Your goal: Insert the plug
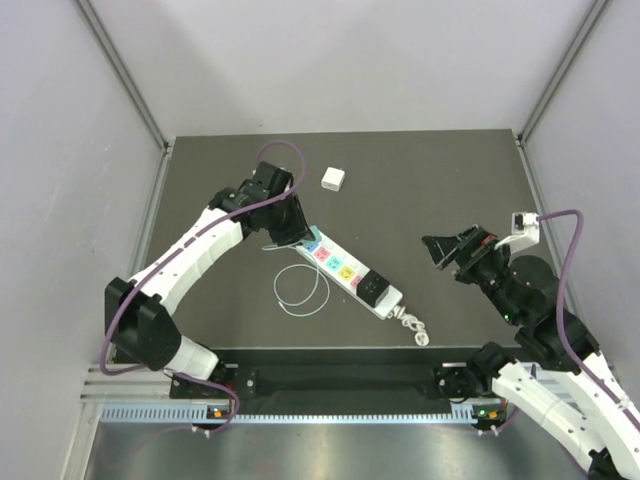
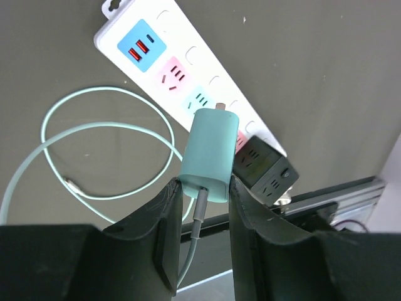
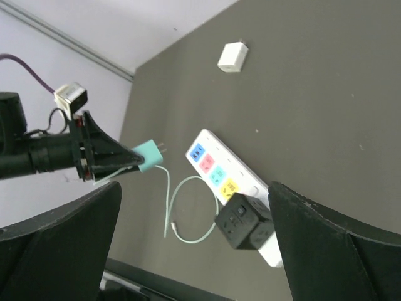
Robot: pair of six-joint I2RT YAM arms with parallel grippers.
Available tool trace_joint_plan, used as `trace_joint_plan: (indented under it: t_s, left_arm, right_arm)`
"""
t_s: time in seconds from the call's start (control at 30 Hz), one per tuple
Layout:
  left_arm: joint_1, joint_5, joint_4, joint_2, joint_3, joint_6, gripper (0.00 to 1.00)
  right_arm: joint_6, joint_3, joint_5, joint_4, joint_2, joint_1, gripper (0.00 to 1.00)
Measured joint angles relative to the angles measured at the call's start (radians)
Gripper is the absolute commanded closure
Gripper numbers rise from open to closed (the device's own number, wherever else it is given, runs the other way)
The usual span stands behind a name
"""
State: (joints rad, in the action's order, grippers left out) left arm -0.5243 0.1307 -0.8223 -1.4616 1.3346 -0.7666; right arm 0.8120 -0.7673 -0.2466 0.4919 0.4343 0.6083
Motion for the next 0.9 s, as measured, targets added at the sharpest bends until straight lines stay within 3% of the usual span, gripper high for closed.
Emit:
trace_joint_plan:
  t_s: [0.37,0.57,0.9]
  left_arm:
    - [0.062,0.014,-0.009,-0.106,0.032,-0.234,1.0]
    - [0.063,-0.016,-0.127,-0.212,0.082,-0.33,1.0]
    - [0.063,-0.058,-0.249,-0.266,0.134,-0.497,1.0]
  right_arm:
    - [0.002,-0.001,-0.026,0.092,0.063,0.0,0.0]
    - [0.088,-0.028,-0.07,0.172,0.117,0.0,0.0]
    - [0.079,-0.061,-0.101,0.239,0.123,0.0,0.0]
